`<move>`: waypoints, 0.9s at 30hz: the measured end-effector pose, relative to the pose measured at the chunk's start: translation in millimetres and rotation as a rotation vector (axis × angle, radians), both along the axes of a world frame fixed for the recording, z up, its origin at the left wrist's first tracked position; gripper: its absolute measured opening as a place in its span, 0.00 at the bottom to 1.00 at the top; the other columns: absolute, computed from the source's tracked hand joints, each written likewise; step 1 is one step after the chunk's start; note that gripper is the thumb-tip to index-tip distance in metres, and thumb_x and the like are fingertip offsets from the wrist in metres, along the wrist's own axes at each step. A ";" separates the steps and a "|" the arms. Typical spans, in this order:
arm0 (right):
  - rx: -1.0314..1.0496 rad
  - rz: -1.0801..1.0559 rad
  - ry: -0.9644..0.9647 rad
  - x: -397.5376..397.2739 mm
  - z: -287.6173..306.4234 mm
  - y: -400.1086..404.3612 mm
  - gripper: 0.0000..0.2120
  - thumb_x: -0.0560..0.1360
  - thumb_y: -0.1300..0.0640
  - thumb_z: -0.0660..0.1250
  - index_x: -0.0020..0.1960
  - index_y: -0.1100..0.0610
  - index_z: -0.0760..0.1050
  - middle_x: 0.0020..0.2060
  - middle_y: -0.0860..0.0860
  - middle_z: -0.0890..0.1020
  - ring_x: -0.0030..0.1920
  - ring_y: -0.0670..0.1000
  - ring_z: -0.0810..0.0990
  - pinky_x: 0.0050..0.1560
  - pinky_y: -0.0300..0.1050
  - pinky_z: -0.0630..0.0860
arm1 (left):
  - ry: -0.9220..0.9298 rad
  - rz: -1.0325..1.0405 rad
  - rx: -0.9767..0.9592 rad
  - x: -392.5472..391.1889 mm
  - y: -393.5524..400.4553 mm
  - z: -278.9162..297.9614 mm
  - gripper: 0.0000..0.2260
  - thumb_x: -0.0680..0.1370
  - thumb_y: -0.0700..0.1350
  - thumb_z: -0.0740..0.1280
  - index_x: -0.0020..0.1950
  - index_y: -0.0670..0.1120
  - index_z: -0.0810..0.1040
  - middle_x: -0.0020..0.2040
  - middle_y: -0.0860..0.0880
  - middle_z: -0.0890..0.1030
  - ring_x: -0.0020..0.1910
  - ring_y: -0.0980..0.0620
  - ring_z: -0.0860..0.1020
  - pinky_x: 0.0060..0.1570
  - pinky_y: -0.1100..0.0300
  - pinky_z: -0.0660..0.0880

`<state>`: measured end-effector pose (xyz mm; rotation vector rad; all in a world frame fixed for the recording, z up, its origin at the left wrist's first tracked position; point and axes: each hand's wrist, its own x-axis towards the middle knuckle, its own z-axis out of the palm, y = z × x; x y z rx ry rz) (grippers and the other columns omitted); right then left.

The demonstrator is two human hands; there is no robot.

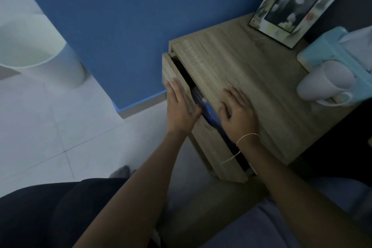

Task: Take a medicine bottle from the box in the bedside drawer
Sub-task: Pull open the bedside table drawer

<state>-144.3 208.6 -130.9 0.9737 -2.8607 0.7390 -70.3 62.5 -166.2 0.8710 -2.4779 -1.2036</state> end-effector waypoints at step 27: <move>0.074 -0.006 0.105 2.7 -2.7 -0.1 0.27 0.74 0.42 0.65 0.65 0.58 0.75 0.66 0.59 0.76 0.70 0.60 0.71 0.70 0.59 0.67 | -0.536 -0.092 -0.617 128.8 -69.0 36.3 0.29 0.82 0.54 0.50 0.77 0.42 0.45 0.79 0.43 0.48 0.79 0.45 0.46 0.76 0.48 0.48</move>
